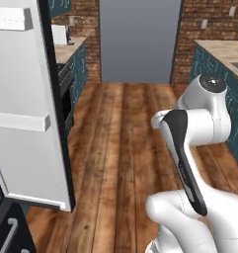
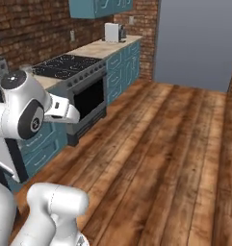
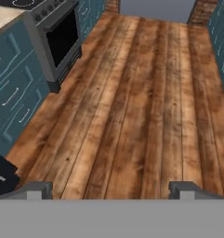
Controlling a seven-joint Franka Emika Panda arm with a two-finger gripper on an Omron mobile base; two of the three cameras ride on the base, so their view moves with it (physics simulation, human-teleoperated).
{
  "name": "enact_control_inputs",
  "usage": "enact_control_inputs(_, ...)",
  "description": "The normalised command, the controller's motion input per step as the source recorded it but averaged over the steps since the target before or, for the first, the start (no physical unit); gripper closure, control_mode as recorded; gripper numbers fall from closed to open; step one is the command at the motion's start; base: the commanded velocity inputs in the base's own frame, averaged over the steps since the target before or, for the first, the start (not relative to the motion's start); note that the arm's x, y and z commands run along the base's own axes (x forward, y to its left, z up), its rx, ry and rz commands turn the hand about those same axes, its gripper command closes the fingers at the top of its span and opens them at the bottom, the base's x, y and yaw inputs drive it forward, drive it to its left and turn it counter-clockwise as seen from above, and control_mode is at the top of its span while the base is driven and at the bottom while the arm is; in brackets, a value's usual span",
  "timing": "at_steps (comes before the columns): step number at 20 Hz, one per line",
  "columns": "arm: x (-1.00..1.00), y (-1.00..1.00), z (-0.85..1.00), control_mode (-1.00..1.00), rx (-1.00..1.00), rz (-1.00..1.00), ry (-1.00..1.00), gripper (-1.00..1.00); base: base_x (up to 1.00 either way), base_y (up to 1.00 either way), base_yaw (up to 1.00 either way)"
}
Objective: Move the banana and tacos from the second highest shelf to the top shelf to make space. Then, place the pitcher from the counter on the cleared second highest shelf.
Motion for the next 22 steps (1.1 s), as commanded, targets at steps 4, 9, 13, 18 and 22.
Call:
enact_control_inputs(4,0.0,0.0,0.0,1.0,0.0,0.0,0.0,-1.0,0.62,-0.24,0.18)
enact_control_inputs(9,0.0,0.0,0.0,1.0,0.0,0.0,0.0,-1.0,0.88,-0.14,0.42)
enact_control_inputs(13,0.0,0.0,0.0,1.0,0.0,0.0,0.0,-1.0,0.96,-0.2,0.49)
enact_control_inputs(18,0.0,0.0,0.0,1.0,0.0,0.0,0.0,-1.0,0.92,-0.14,0.49)
enact_control_inputs(22,0.0,0.0,0.0,1.0,0.0,0.0,0.0,-1.0,0.88,-0.01,0.59)
